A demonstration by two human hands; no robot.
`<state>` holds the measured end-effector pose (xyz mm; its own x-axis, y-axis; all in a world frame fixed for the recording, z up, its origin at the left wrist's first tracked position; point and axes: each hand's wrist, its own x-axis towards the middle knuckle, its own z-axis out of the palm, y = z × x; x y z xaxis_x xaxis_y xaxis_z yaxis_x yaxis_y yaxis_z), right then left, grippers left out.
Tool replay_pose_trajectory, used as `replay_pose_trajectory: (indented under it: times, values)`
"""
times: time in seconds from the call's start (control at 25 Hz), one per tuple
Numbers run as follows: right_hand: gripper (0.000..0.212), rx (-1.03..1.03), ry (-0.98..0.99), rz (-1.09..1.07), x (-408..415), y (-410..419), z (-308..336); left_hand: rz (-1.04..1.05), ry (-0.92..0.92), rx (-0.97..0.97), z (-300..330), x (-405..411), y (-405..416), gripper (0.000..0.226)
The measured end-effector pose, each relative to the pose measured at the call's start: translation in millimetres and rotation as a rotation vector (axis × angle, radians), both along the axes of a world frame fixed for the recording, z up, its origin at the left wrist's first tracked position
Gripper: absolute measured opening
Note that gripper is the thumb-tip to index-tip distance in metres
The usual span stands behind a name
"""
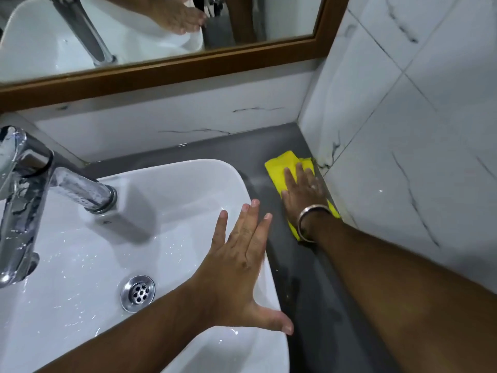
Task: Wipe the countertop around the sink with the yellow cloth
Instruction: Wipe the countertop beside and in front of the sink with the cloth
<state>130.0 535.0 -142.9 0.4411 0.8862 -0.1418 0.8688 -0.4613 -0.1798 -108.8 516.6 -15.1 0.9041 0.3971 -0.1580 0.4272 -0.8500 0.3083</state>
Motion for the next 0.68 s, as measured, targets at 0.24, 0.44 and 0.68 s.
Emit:
replay_pose_trajectory:
  times: [0.24, 0.44, 0.68]
  values:
    - [0.058, -0.023, -0.061, 0.516, -77, -217, 17, -0.01, 0.037, -0.019, 14, -2, -3, 0.138]
    - [0.064, -0.025, -0.033, 0.084, -8, -85, 11, -0.021, 0.015, -0.022, 5, 0, -1, 0.138]
    - [0.063, -0.088, -0.032, 0.305, -55, -36, 0, -0.03, 0.042, 0.041, 5, 0, -1, 0.138]
